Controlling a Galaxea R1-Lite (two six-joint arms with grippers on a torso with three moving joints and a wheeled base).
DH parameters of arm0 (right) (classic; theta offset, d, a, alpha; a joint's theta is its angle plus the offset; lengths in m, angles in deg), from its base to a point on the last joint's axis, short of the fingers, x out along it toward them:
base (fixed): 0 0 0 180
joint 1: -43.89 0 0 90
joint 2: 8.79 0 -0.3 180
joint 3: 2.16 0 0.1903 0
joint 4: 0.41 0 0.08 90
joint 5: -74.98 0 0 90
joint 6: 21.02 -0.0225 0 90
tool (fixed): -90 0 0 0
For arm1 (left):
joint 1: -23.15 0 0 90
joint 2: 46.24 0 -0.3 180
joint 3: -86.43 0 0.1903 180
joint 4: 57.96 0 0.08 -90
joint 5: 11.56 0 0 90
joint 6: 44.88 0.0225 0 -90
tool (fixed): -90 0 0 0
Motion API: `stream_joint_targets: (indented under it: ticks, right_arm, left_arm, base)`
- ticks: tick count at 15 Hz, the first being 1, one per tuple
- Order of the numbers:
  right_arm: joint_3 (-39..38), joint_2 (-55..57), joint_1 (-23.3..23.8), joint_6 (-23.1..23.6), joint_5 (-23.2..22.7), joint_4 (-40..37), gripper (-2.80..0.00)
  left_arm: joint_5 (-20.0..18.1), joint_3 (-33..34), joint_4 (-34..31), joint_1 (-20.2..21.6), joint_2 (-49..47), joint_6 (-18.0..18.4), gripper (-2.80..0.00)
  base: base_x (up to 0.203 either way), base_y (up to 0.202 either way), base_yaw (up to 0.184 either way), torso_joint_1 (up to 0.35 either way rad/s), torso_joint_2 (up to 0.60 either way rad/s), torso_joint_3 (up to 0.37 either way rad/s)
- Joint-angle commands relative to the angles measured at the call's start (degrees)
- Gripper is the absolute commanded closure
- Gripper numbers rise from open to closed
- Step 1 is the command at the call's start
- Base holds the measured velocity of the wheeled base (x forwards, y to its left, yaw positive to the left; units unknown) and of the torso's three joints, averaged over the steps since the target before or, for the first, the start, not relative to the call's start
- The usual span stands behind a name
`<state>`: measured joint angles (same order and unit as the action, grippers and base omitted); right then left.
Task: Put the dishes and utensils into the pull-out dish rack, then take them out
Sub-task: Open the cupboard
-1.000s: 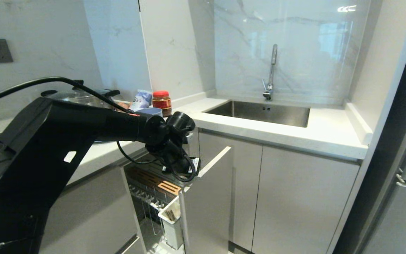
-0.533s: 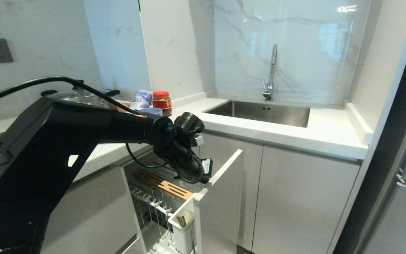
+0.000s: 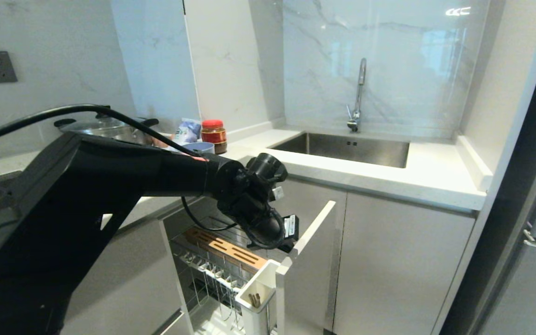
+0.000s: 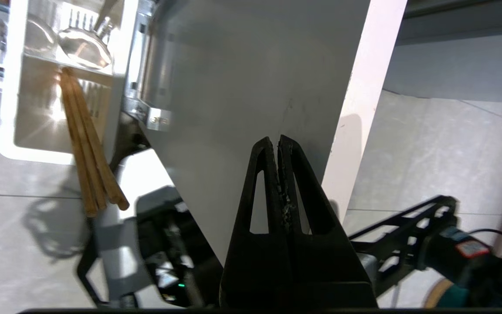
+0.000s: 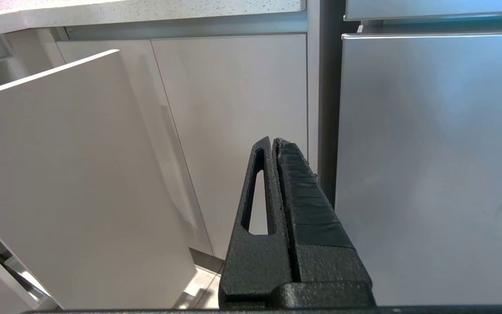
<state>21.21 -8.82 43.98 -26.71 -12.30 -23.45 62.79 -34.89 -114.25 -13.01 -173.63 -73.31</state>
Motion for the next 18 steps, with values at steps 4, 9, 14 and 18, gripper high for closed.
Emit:
stream_joint_targets:
  ticks: [4,9,14,18]
  right_arm:
    - [0.00,-0.24,-0.01,-0.02,0.01,0.02,0.00]
    - [0.00,-0.24,-0.01,-0.02,0.01,0.02,0.00]
    - [0.00,-0.23,-0.01,-0.02,0.01,0.02,0.00]
    - [0.00,-0.24,-0.01,-0.02,0.01,0.02,0.00]
  left_arm:
    - [-0.55,0.24,0.33,-3.77,-0.29,-5.30,0.00]
    - [-0.69,0.30,0.32,-4.80,-0.84,-6.29,0.00]
    - [1.12,0.41,0.32,-4.41,-0.69,-6.13,0.00]
    - [3.71,-0.89,0.40,-0.31,2.61,-5.75,0.00]
  base:
    - [0.000,0.000,0.000,0.000,0.00,0.000]
    - [0.000,0.000,0.000,0.000,0.00,0.000]
    - [0.000,0.000,0.000,0.000,0.00,0.000]
    - [0.000,0.000,0.000,0.000,0.00,0.000]
